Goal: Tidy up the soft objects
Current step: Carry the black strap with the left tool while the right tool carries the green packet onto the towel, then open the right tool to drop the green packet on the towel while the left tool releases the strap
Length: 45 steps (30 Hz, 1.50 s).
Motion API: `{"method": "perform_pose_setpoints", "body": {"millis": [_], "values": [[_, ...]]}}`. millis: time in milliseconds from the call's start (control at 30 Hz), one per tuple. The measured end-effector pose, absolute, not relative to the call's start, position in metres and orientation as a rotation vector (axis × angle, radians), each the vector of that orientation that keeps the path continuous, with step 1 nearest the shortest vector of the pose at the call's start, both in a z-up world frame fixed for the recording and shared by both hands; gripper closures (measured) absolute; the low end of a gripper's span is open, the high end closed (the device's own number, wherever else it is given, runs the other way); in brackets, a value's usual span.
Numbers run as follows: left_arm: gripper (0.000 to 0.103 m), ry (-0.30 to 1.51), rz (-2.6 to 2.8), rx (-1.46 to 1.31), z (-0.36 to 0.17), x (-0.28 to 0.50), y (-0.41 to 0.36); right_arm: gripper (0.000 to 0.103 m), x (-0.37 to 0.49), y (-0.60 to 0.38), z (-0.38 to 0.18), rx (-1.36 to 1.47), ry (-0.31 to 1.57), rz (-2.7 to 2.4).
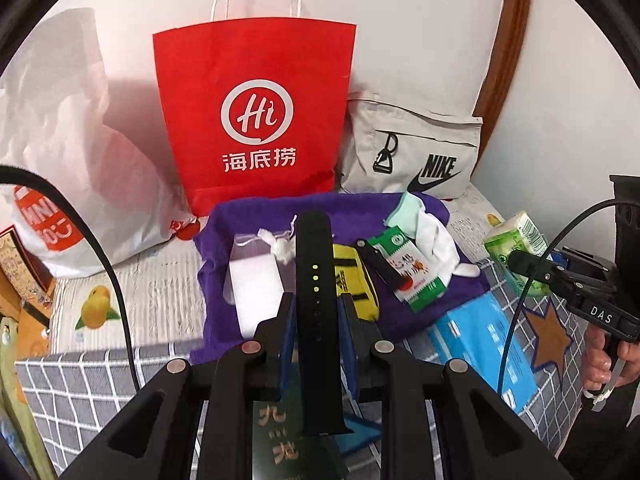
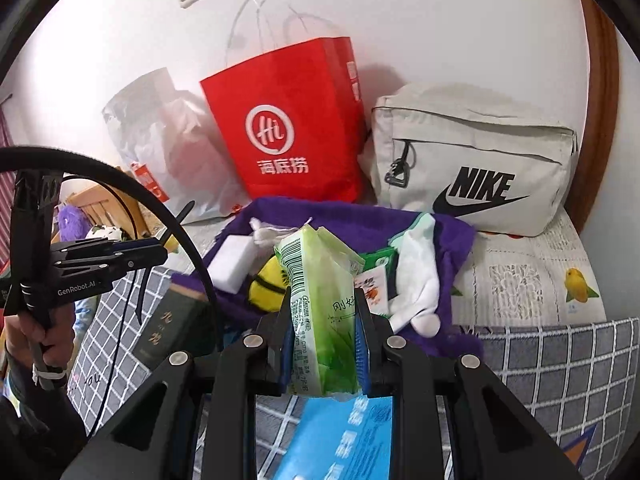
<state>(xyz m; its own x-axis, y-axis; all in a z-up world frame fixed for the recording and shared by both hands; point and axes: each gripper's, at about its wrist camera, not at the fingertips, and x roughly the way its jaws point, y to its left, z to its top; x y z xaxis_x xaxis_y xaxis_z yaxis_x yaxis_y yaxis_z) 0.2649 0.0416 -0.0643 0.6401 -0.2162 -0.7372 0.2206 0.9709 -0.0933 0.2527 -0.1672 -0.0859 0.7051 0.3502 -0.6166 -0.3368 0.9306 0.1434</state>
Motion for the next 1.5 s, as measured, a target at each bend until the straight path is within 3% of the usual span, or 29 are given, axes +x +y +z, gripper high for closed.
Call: {"method": "perform_pose_setpoints", "body": {"millis": [833, 1500], "values": [[0.083, 0.973, -0.258, 0.030, -0.113, 0.361, 0.033, 0.078, 0.374, -0.190, -0.157, 0.042, 0.901, 0.341], [0.083, 1.095, -0.240, 0.062, -0.152, 0.392, 0.015, 0.071, 0.383, -0.190, -0.175, 0.022, 0.953, 0.362]]}}
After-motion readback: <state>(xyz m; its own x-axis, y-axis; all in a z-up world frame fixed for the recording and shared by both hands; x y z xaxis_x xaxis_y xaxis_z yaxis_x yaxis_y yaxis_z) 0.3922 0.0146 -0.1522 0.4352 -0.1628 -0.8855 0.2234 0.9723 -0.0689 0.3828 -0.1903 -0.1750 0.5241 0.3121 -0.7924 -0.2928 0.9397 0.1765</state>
